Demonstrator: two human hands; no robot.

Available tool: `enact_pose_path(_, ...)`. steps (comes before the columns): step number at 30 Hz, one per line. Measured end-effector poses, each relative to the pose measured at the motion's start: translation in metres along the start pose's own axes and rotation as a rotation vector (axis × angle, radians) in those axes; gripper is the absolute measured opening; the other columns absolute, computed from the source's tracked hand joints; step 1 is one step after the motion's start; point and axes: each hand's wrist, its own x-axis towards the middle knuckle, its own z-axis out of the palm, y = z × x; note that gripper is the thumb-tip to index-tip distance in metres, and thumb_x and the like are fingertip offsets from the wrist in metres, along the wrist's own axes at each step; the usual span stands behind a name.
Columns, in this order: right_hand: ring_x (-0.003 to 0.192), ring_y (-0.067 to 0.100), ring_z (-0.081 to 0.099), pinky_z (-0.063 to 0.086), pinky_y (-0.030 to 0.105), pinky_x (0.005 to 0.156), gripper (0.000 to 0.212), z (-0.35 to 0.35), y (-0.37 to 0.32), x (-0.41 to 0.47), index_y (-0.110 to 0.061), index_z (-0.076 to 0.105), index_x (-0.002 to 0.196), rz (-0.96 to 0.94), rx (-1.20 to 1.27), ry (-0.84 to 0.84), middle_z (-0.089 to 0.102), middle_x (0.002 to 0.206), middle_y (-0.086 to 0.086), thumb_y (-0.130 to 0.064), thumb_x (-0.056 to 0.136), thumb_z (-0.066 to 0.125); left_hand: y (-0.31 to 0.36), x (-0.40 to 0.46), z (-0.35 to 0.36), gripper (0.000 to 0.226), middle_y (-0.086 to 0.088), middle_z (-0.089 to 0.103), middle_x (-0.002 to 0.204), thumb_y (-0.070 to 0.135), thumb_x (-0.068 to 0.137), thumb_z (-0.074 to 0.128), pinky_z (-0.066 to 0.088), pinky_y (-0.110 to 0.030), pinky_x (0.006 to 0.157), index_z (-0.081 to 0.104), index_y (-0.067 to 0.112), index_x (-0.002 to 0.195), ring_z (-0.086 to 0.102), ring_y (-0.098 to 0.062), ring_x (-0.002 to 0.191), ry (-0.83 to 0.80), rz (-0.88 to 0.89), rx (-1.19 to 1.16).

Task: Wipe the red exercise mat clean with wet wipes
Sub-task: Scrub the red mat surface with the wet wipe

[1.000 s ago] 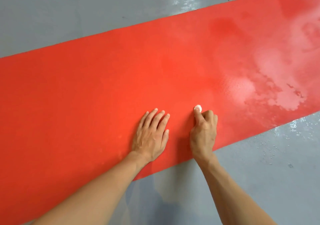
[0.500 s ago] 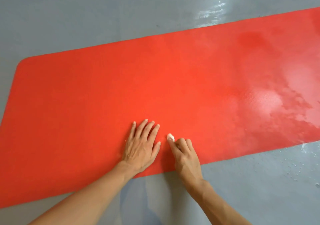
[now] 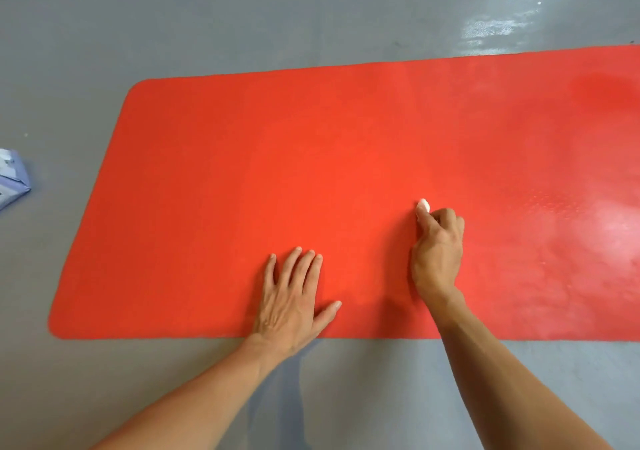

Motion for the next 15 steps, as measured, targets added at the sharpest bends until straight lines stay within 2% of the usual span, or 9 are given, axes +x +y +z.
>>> enact_pose_path(3, 0.095, 0.027, 0.046, 0.048, 0.038, 0.074, 0.044, 0.017, -0.037, -0.021, -0.016, 0.062, 0.14, -0.207, 0.029, -0.12, 0.056, 0.102, 0.003, -0.003, 0.098, 0.056, -0.013, -0.011, -0.001, 0.094, -0.015, 0.054, 0.151, 0.072, 0.087, 0.054, 0.031, -0.067, 0.117, 0.054, -0.001, 0.147, 0.045, -0.034, 0.147, 0.015, -0.058, 0.018)
enact_pose_path(6, 0.09, 0.024, 0.048, 0.05, 0.037, 0.072, 0.042, 0.036, -0.077, -0.05, -0.018, 0.064, 0.138, -0.402, 0.134, -0.259, 0.058, 0.1, -0.001, -0.019, 0.101, 0.044, -0.026, -0.026, -0.003, 0.102, -0.017, 0.054, 0.15, 0.076, 0.082, 0.055, 0.032, -0.069, 0.116, 0.053, -0.003, 0.146, 0.046, -0.037, 0.145, 0.008, -0.104, 0.047)
enact_pose_path(8, 0.087, 0.023, 0.05, 0.052, 0.039, 0.07, 0.04, 0.047, -0.096, -0.063, -0.021, 0.069, 0.133, -0.559, 0.223, -0.34, 0.061, 0.097, -0.003, -0.025, 0.103, 0.042, -0.032, -0.033, -0.005, 0.103, -0.017, 0.054, 0.15, 0.077, 0.082, 0.054, 0.033, -0.069, 0.116, 0.053, -0.004, 0.146, 0.046, -0.037, 0.145, 0.0, -0.121, 0.064)
enact_pose_path(12, 0.087, 0.021, 0.055, 0.053, 0.036, 0.074, 0.042, 0.048, -0.088, -0.062, -0.026, 0.076, 0.122, -0.884, 0.319, -0.486, 0.066, 0.099, -0.003, -0.033, 0.112, 0.036, -0.039, -0.043, -0.007, 0.096, -0.016, 0.053, 0.151, 0.071, 0.084, 0.054, 0.032, -0.068, 0.117, 0.054, -0.003, 0.146, 0.043, -0.034, 0.147, -0.02, -0.108, 0.052)
enact_pose_path(15, 0.085, 0.02, 0.057, 0.05, 0.029, 0.077, 0.042, 0.026, -0.062, -0.058, -0.026, 0.073, 0.127, -1.04, 0.318, -0.539, 0.065, 0.099, -0.002, -0.029, 0.113, 0.034, -0.04, -0.045, -0.007, 0.088, -0.016, 0.051, 0.154, 0.059, 0.085, 0.055, 0.027, -0.068, 0.12, 0.051, -0.001, 0.149, 0.038, -0.034, 0.15, -0.031, -0.111, 0.04)
